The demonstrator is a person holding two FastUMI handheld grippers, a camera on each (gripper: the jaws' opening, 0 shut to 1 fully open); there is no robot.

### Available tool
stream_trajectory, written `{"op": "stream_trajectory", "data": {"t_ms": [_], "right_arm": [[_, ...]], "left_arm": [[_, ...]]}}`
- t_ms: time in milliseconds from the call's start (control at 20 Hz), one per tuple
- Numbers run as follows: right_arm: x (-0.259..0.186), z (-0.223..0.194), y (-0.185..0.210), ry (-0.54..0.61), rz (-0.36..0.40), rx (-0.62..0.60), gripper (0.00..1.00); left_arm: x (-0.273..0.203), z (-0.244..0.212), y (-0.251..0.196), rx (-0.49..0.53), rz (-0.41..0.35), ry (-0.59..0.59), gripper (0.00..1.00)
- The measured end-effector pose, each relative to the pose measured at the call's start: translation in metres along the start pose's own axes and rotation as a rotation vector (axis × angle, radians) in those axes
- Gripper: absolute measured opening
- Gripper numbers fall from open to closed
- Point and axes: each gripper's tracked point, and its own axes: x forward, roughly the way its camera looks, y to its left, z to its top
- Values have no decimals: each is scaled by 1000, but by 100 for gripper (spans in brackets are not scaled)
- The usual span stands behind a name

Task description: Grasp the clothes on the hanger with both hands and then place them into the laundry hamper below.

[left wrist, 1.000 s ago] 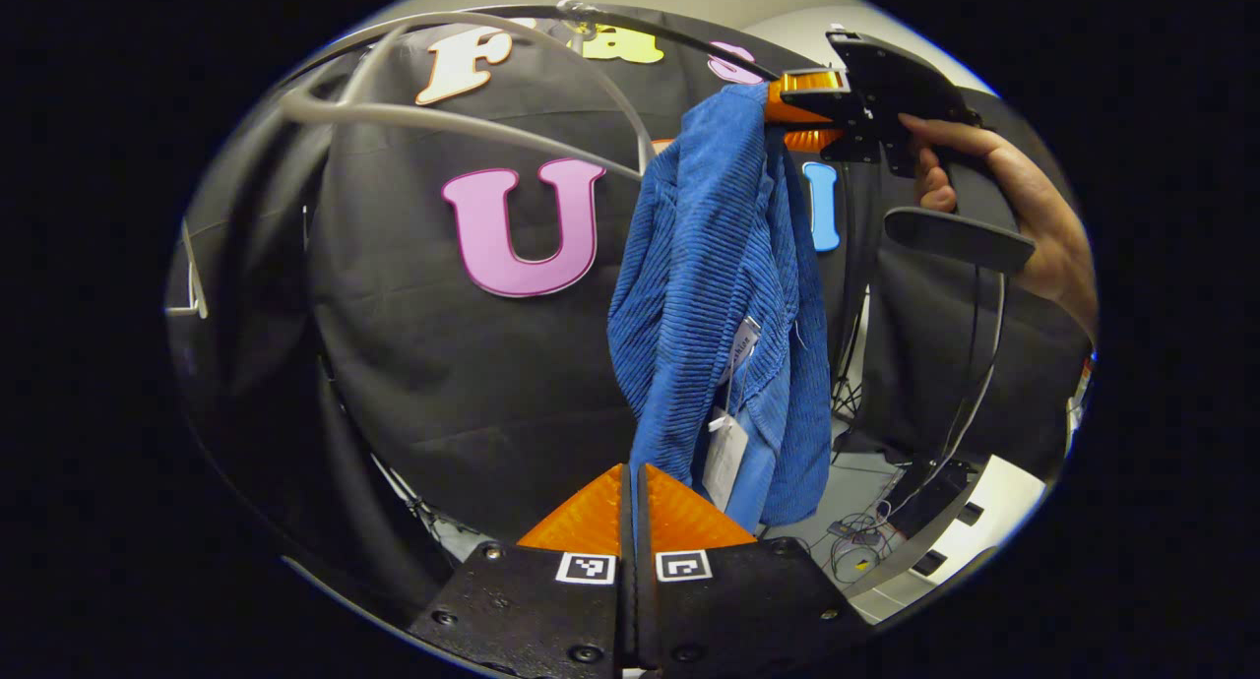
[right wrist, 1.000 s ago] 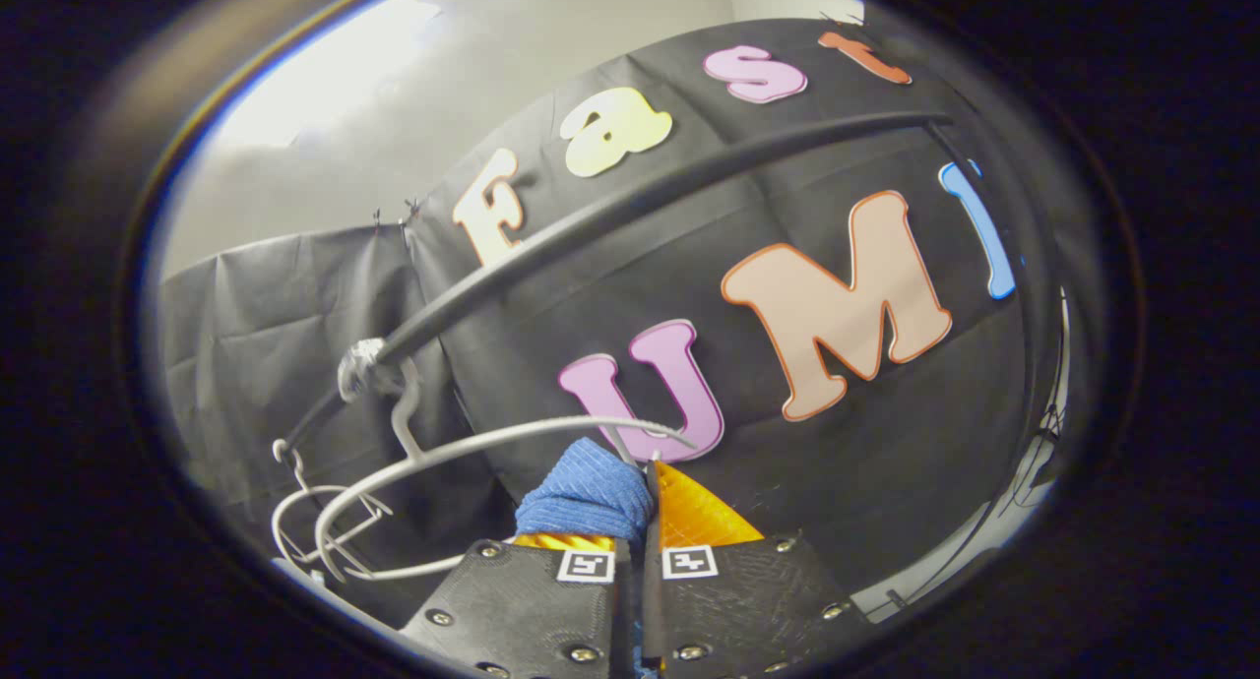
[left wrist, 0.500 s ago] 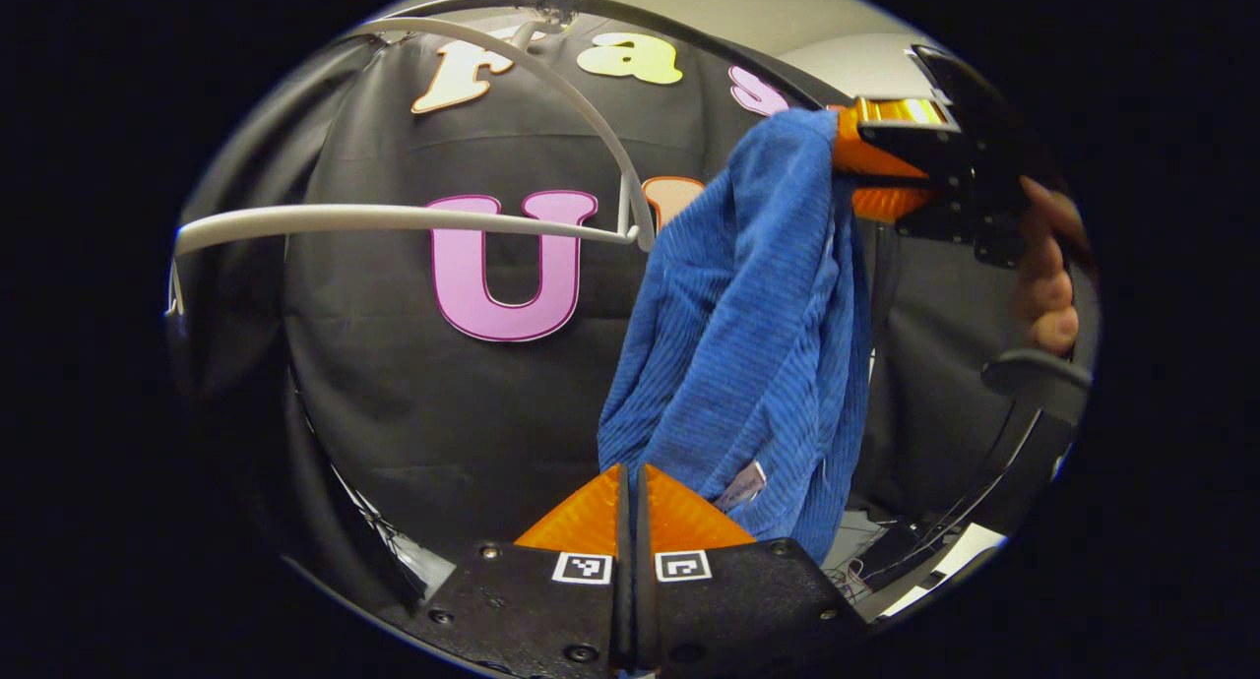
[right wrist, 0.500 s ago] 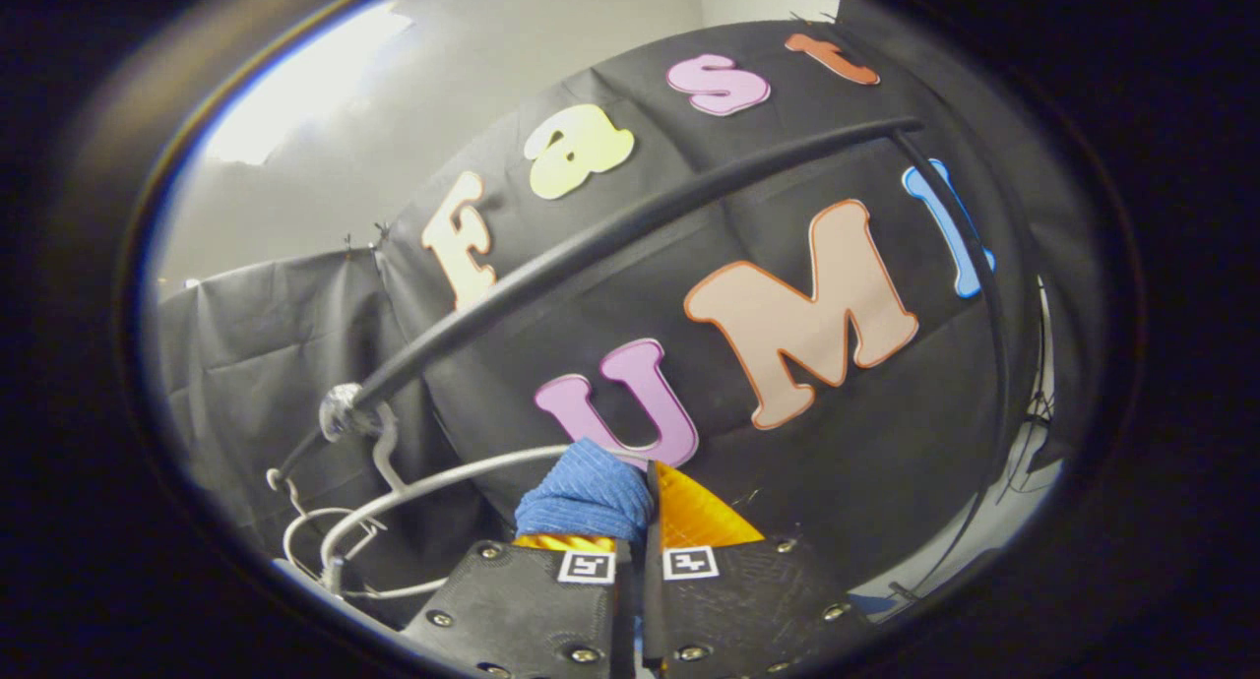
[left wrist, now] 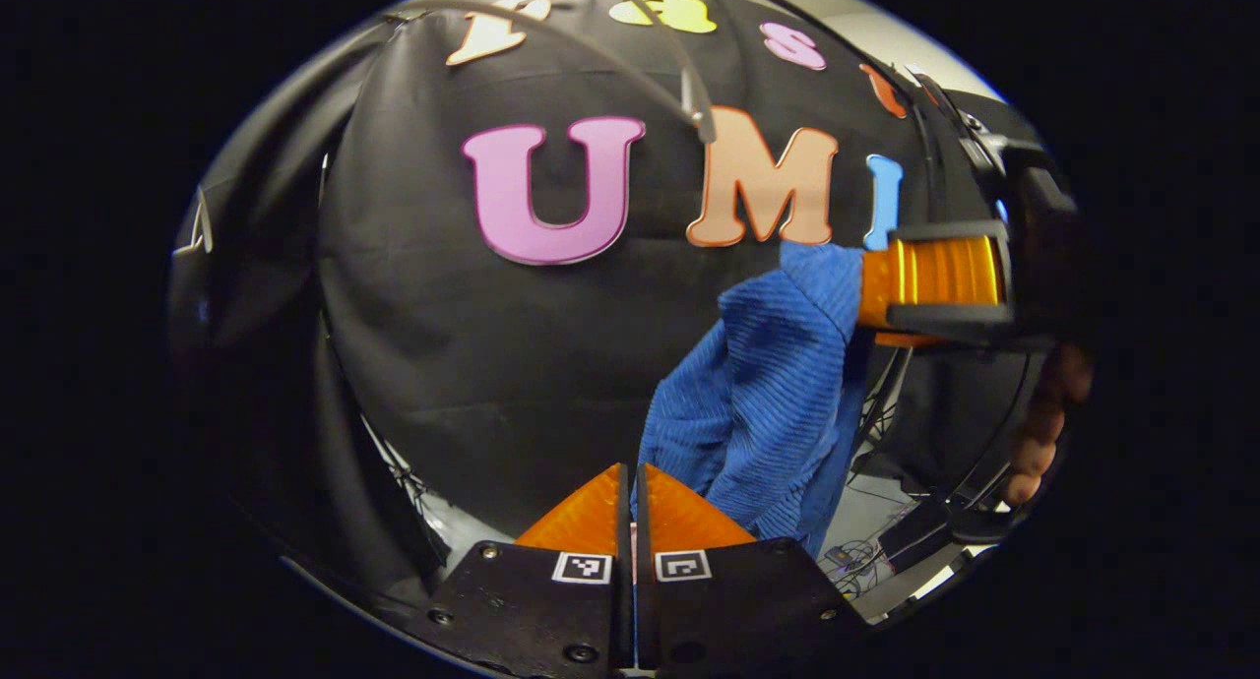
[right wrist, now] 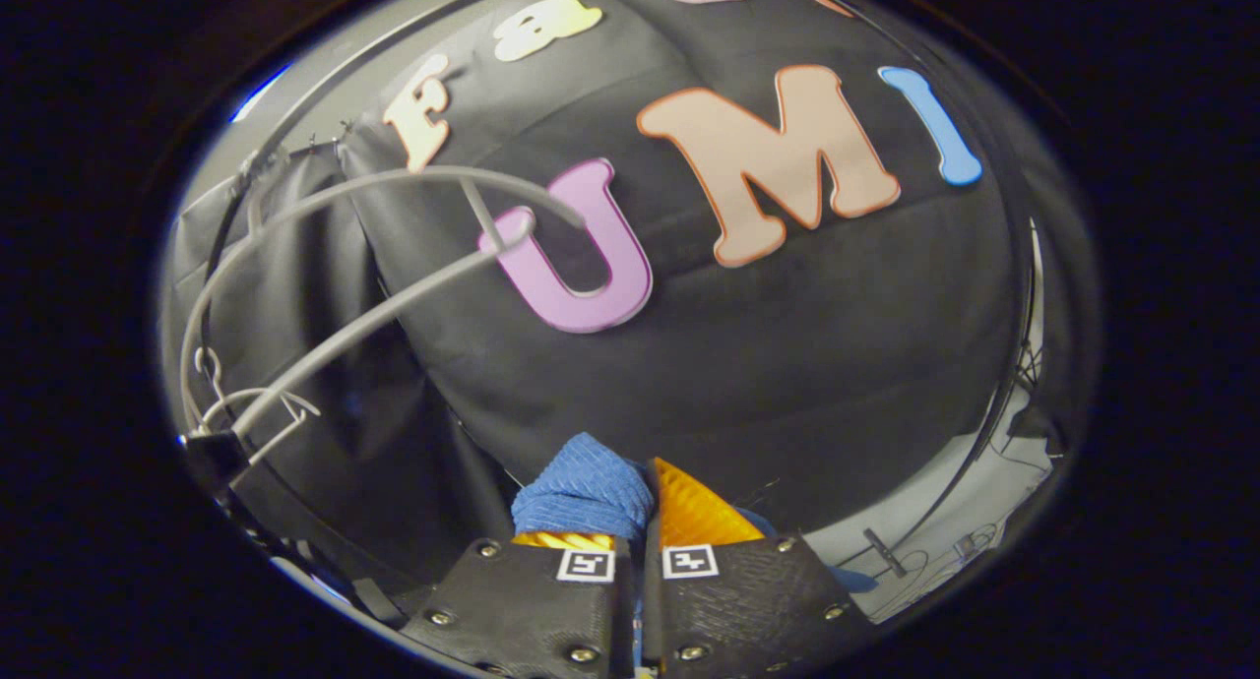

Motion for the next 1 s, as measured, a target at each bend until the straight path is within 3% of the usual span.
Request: {"op": "stream_trajectory", "data": {"t_ms": [300,650,700,750,1000], "right_arm": [[21,-82,-37,133,-121,-24,4],[23,-177,-71,340,-203,-99,6],[22,-187,-74,372,-214,-105,6],[22,-197,-76,399,-224,-109,7],[27,-218,-90,478,-278,-152,11]], "left_arm": [[15,-46,19,-40,31,119,4],[21,-114,15,-130,-20,331,19],[23,-120,15,-133,-17,351,28],[26,-126,15,-134,-14,370,28],[36,-173,24,-172,25,543,36]]}}
